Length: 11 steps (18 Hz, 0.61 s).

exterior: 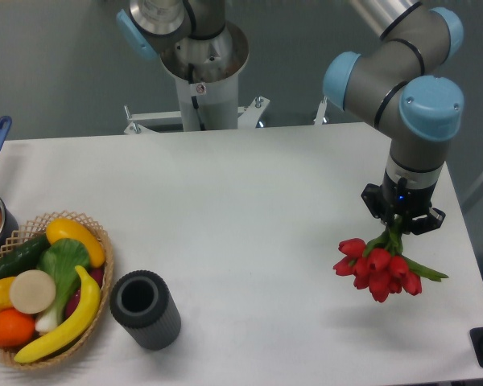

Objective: Insert the flowers into the vase

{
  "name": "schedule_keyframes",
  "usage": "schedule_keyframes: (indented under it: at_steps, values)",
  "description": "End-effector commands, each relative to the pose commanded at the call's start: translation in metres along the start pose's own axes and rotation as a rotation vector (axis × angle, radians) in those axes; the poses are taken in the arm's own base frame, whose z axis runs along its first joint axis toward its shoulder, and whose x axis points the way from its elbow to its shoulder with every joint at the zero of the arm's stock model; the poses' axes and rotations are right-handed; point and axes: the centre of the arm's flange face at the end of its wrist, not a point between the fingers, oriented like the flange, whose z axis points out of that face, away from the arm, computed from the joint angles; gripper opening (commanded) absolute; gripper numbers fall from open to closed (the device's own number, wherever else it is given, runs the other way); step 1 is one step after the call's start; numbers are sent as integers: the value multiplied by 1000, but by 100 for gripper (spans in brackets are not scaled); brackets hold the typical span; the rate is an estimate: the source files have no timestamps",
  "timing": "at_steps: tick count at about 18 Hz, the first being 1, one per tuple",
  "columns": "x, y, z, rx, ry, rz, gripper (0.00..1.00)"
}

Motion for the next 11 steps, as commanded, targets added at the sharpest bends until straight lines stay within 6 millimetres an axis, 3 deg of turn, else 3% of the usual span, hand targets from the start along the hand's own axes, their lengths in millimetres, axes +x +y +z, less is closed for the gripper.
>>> schedule_keyframes:
  at_steps: [5, 8, 9, 11]
  values:
    - [6, -12, -7, 44, 1, -7, 3]
    - [11, -27, -22, 157, 14, -103, 1]
    - [18, -42, -32, 224, 26, -108, 1]
    - [27, -53, -51, 347, 49, -133, 0]
